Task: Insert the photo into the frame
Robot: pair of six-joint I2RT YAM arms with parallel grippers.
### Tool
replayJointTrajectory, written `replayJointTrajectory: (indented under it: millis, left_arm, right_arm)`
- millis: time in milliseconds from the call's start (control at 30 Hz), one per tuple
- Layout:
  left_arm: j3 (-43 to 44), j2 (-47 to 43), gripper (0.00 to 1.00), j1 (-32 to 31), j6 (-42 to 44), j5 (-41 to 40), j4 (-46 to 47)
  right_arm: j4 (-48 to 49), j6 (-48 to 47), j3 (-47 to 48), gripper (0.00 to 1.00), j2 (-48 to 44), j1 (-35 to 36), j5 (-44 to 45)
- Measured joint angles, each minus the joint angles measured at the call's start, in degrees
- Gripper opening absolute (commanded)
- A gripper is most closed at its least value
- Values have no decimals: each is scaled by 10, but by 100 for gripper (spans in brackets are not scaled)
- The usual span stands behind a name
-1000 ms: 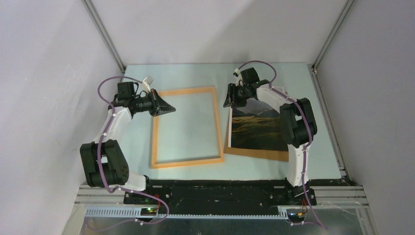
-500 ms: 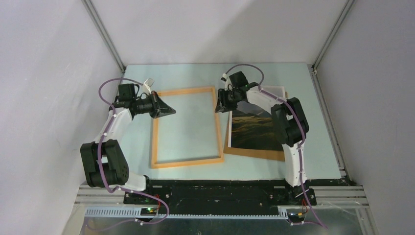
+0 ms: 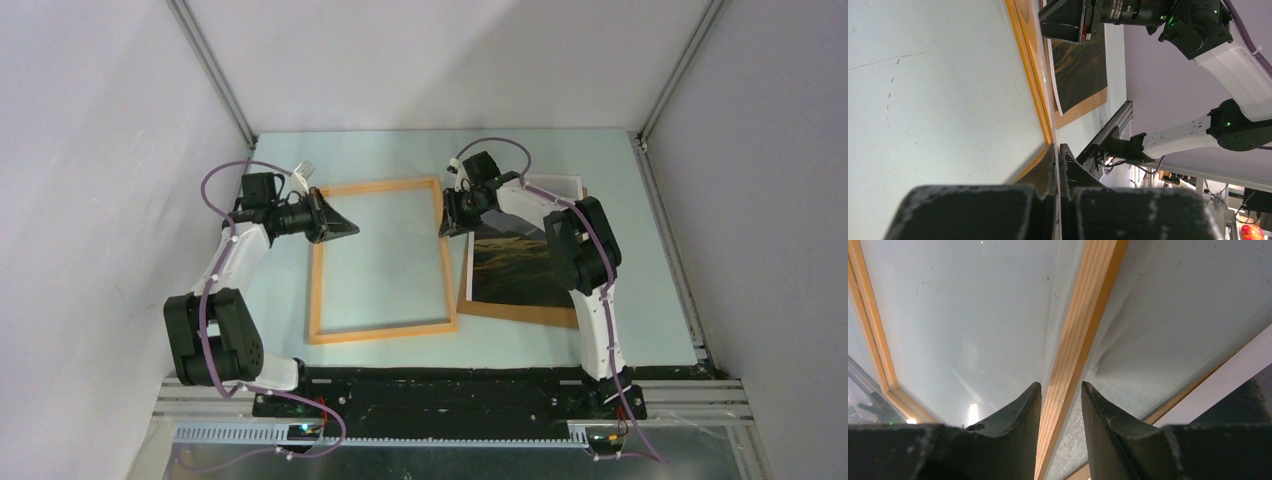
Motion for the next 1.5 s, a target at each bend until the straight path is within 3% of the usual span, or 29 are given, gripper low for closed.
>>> replayJointTrajectory:
  millis: [267, 1500]
  left_arm:
    - [0, 0, 0, 0, 3, 0, 0]
    - [40, 42, 0, 0, 95, -32, -64]
  right_arm:
    - [-1, -2, 3, 32, 0, -1, 0]
    - [-2, -10, 7, 24, 10, -10, -22]
